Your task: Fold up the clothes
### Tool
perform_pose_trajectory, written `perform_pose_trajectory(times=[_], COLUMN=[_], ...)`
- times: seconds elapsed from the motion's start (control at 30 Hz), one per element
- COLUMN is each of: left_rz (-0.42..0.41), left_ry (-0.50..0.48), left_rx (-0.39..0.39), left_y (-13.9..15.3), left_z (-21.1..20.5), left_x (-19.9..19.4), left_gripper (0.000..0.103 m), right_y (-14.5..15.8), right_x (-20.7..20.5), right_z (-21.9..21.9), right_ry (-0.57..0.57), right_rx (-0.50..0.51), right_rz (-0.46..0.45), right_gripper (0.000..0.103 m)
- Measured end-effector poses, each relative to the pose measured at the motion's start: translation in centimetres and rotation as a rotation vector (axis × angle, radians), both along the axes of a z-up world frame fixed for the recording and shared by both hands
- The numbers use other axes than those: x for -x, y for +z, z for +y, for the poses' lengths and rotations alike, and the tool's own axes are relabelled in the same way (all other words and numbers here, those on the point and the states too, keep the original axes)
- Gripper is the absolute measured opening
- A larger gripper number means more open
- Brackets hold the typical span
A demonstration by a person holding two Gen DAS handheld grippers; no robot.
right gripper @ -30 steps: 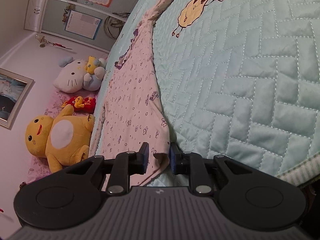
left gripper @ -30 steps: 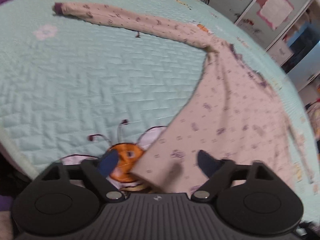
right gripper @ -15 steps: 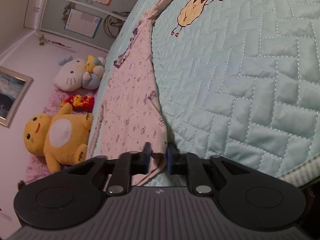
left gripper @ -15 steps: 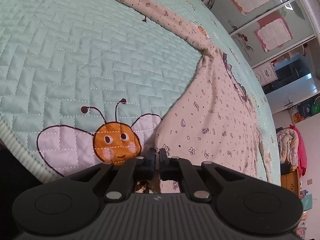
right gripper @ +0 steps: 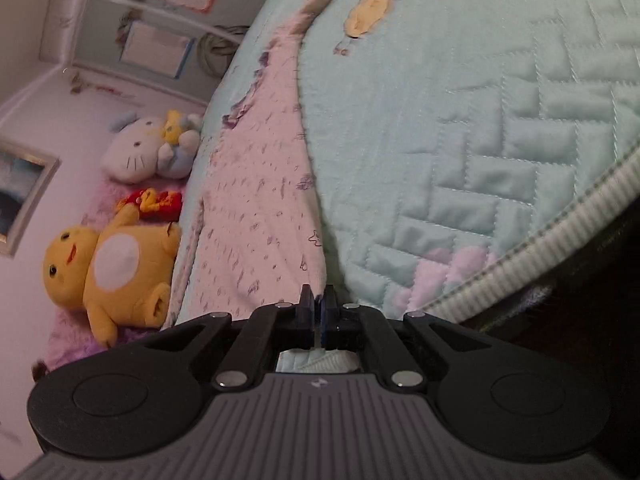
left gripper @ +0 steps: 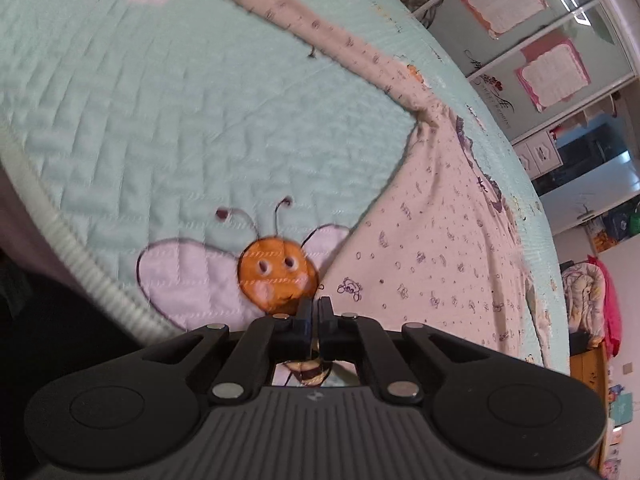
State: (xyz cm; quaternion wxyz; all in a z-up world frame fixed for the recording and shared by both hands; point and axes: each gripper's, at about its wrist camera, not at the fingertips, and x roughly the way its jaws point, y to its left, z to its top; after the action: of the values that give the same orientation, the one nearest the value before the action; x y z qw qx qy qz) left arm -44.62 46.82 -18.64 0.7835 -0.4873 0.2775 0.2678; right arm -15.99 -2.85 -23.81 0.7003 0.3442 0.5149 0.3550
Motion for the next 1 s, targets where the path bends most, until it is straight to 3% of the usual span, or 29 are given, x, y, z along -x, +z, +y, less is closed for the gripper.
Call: perform_pose_trajectory(times=[0.13, 0.23, 0.3, 0.4, 0.47, 0.5, 0.53, 0.6, 0.67, 0.83, 0.93, 1.0], left_rz=[-0.021, 0.023, 0.024, 0.008, 0.013, 0.017, 0.011, -0.006, -0.020, -0.052, -0.032, 0.003], left_ry=[-0.027, -0.036, -0.042, -0.041, -0.054, -0.064, -0.064, -0.048, -0.014, -0.004, -0.014, 0.009], left_rx=[-0.040, -0.055, -0.034, -0.045, -0.062, -0.072, -0.069, -0.081, -0.112, -0.147, -0.157, -0.146], left_y=[1.1, 1.0, 0.2, -0.1, 0.1, 0.2, 0.3, 0.6, 1.4, 3.4, 3.2, 2.2], left_z=[-0.5, -0.5, -0.3, -0.7, -0.8, -1.0, -1.1, -1.4, -1.7, -3.6, -4.0, -3.2], left_x=[0.2, -0.4, -0.8, -1.5, -2.2, -2.4, -2.3, -1.8, -0.9, 1.4, 1.6, 1.3], left_gripper=[0.001, 0.017, 0.036, 0.042, 0.035, 0.006, 0.001, 0.001, 0.001, 0.001, 0.001, 0.001], right_y=[1.3, 1.9, 1.4, 0.9, 0.7, 0.6, 0.5, 0.4, 0.4, 1.1, 1.9, 1.5], right_x=[0.4, 0.4, 0.0, -0.5, -1.0, -1.1, -1.3, -1.3, -1.3, -0.9, -0.6, -0.6], right_z=[-0.5, -0.8, -0.2, 0.8, 1.4, 1.6, 1.8, 2.0, 2.1, 1.4, 1.0, 1.4], right_ry=[-0.027, -0.064, -0.052, -0.042, -0.042, -0.041, -0.040, -0.033, -0.021, -0.029, -0.017, 0.004], right_rx=[0.009, 0.015, 0.018, 0.026, 0.014, 0.007, 0.000, -0.002, 0.007, 0.036, 0.031, 0.047], right_rz=[-0.062, -0.103, -0.082, -0.069, -0.061, -0.058, -0.056, -0.057, -0.061, -0.103, -0.144, -0.124], right_gripper=[0.022, 0.041, 0.043, 0.044, 0.044, 0.044, 0.043, 0.038, 0.001, 0.000, 0.000, 0.000])
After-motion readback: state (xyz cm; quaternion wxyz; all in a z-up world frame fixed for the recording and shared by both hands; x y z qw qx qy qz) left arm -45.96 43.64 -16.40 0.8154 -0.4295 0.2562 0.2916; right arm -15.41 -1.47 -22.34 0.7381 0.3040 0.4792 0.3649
